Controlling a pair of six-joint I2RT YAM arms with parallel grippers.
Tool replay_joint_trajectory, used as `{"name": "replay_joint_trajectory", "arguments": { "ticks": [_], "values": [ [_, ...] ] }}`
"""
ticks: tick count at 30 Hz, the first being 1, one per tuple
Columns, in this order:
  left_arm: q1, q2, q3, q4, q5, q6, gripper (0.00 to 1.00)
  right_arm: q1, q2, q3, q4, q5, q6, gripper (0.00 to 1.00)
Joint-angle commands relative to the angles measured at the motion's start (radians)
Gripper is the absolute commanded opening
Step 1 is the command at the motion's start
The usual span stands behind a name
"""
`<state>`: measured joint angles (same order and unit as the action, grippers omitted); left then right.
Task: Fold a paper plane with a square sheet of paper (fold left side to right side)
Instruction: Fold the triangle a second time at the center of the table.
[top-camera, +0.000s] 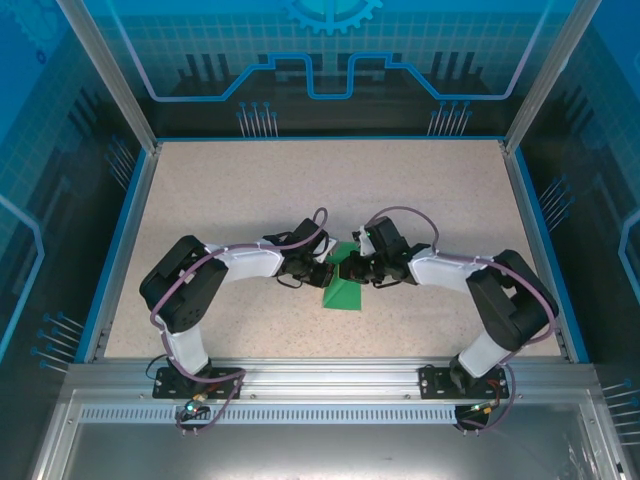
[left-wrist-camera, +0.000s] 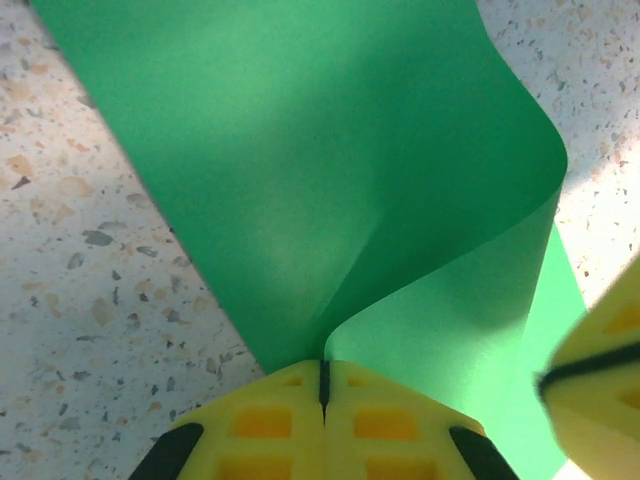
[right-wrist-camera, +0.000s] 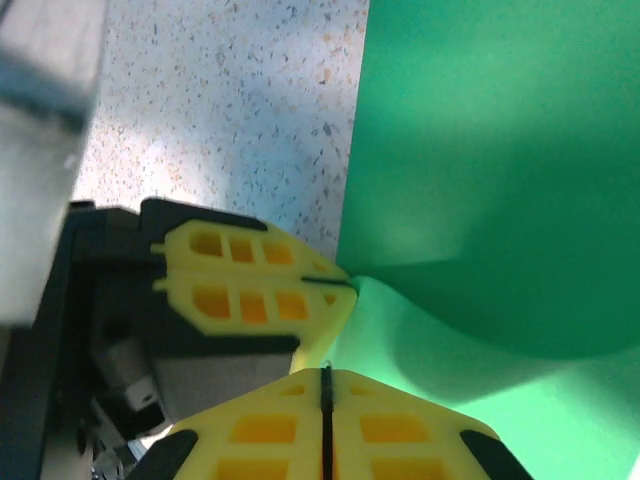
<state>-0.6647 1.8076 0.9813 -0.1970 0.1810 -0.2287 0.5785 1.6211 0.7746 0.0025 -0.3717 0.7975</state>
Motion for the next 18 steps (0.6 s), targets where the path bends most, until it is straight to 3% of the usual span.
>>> {"name": "replay_joint_trajectory", "arguments": {
  "ticks": [1,18],
  "values": [
    [-0.004,0.035,0.011,-0.004,0.008,0.023,0.0,-0.01,0.047,0.036,0.028,-0.012,0.017,0.09],
    [-0.011,0.044,0.022,-0.019,0.01,0.032,0.0,0.0,0.117,0.056,-0.089,0.054,-0.069,0.09]
  ]
}}
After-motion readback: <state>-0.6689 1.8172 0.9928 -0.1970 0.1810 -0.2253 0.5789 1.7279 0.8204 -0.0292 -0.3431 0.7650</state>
